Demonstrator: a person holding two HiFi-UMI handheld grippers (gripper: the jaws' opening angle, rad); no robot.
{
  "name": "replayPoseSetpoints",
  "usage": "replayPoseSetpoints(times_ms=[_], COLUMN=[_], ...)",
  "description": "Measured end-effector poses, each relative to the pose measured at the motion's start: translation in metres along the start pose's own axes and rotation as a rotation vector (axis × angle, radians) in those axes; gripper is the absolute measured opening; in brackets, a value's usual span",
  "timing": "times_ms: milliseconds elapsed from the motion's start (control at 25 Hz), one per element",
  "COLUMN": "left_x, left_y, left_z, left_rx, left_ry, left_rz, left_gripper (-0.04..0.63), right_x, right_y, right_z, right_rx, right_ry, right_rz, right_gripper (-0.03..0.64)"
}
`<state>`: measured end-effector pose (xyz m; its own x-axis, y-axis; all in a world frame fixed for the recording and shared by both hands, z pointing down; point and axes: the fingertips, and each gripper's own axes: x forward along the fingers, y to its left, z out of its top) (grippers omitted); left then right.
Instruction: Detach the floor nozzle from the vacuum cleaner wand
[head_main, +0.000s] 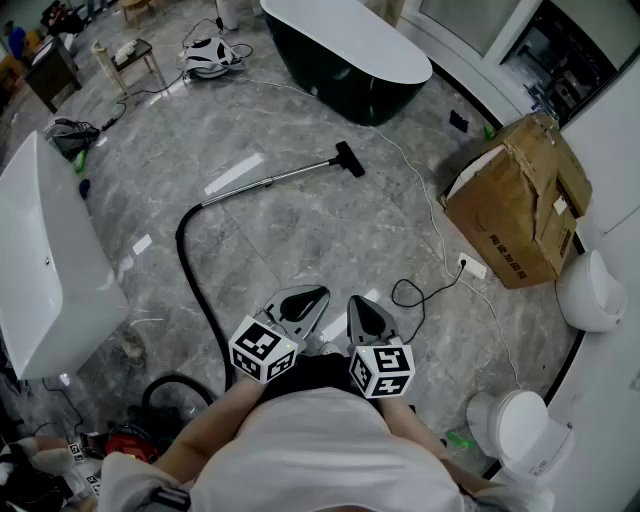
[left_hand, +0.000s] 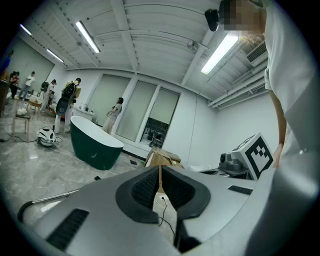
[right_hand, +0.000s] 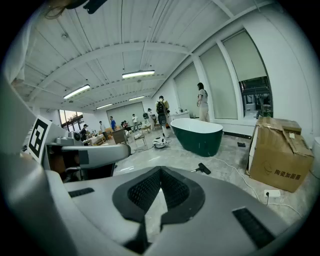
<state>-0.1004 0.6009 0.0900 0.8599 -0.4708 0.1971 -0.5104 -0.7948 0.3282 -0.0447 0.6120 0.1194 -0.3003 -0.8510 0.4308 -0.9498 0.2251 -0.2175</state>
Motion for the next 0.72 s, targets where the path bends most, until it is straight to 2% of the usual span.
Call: replayPoseSetpoints(times_ms=[440,720], left_x=[-0.009,-0.016], left_y=[0.010,0.013], left_z=[-0.002,-0.003], left_rx=[0.003,0.016], left_ry=[0.007,0.002], left_rz=[0.001,-0.011], left_gripper=[0.025,0.025], right_x=[0.005,0.005], right_y=[0.010,0.014], right_z=[0.000,0.001], right_rx=[-0.017,0.004], right_ry=[-0.002,-0.041], right_rz=[-0.014,-0.039], right_gripper=[0.015,0.015])
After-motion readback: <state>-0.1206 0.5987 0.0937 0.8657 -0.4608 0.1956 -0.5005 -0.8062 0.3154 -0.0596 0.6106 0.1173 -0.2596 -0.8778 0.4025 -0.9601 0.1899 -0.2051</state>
